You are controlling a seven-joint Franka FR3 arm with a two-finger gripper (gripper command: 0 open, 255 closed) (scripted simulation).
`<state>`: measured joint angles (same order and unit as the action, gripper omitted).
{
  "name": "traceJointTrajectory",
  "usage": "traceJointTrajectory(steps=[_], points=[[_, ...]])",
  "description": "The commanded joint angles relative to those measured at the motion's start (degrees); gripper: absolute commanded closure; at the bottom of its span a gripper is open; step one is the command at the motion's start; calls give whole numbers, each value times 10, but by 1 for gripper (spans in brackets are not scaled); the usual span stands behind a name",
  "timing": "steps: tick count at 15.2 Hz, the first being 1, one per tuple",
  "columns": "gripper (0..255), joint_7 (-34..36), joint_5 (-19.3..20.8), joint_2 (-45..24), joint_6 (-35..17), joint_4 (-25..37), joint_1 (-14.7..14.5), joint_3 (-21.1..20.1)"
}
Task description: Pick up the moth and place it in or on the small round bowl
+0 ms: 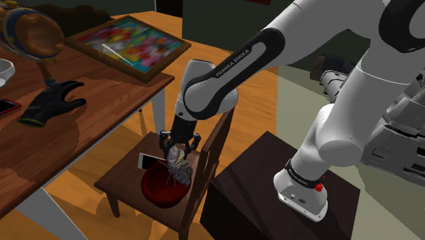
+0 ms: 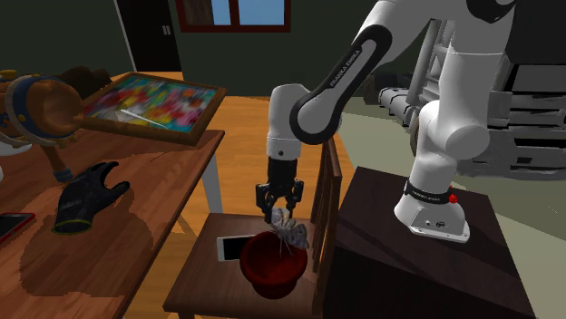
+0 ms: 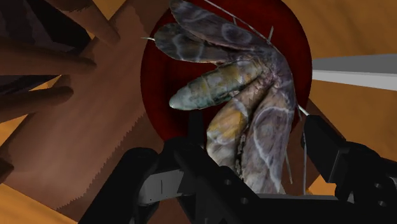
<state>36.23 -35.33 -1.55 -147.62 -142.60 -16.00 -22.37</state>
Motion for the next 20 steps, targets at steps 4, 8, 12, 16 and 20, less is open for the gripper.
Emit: traceJointTrajectory(steps=[4,8,12,16,20], points=[[255,-16,-13,-77,-43,-4,-9,-6],[255,-34,-22,-112,-73,-1,-13,-5],[0,-18,11,-2,-76,11,-7,4],[0,7,61,24,-93,3,-1,11],[0,7,63,-13,-125,10,-5,7]])
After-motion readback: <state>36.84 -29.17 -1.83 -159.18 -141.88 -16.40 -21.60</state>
